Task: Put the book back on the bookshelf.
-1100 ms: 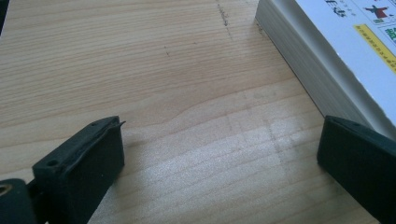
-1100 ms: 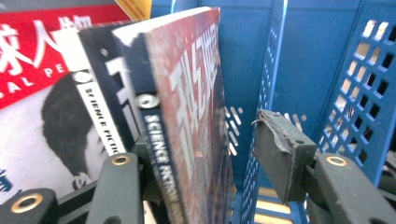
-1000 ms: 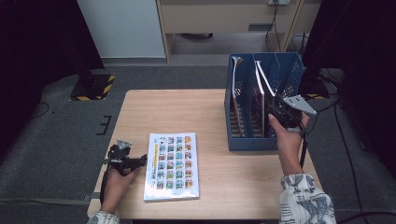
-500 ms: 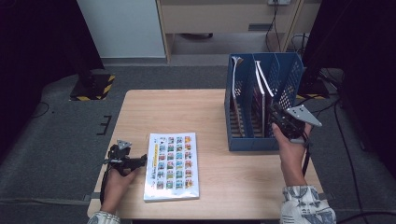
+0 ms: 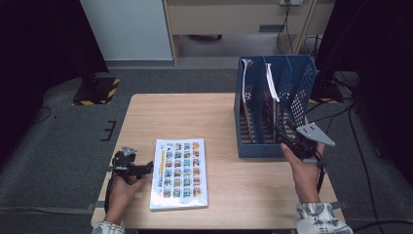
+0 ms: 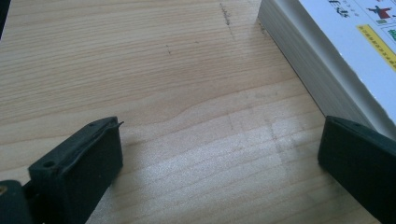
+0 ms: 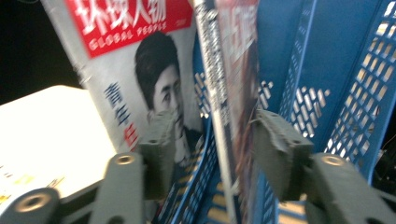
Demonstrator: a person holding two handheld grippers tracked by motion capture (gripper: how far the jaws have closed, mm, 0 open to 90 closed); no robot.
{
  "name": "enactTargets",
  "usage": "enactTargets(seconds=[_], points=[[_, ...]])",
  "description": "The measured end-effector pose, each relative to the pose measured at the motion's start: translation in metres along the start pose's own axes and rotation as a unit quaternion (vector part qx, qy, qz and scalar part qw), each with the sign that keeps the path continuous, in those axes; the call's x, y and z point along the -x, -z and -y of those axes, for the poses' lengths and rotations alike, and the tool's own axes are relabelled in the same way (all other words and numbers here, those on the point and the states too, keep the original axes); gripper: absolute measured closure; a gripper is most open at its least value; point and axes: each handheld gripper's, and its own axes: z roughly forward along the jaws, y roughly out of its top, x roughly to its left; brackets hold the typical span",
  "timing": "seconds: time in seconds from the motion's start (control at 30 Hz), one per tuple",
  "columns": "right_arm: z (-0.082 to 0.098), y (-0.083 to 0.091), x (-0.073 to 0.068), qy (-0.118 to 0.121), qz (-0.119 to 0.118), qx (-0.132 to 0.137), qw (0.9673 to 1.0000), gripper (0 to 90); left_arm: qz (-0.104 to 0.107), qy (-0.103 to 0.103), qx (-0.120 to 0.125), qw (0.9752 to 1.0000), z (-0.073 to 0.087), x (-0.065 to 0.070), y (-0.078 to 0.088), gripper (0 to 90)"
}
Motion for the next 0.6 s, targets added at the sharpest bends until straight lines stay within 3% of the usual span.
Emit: enactTargets(seconds=[0.27, 0.6], points=[[0.013, -0.004, -0.017, -0.005, -0.038, -0.028, 0.9989, 33.1, 0.001, 0.000, 0.000, 1.0000, 0.000, 0.000, 0.000, 0.0], [0.019, -0.005, -0.032, 0.000, -0.071, -0.051, 0.9962, 27.5, 0.004, -0.003, 0.000, 1.0000, 0.000, -0.001, 0.000, 0.0]])
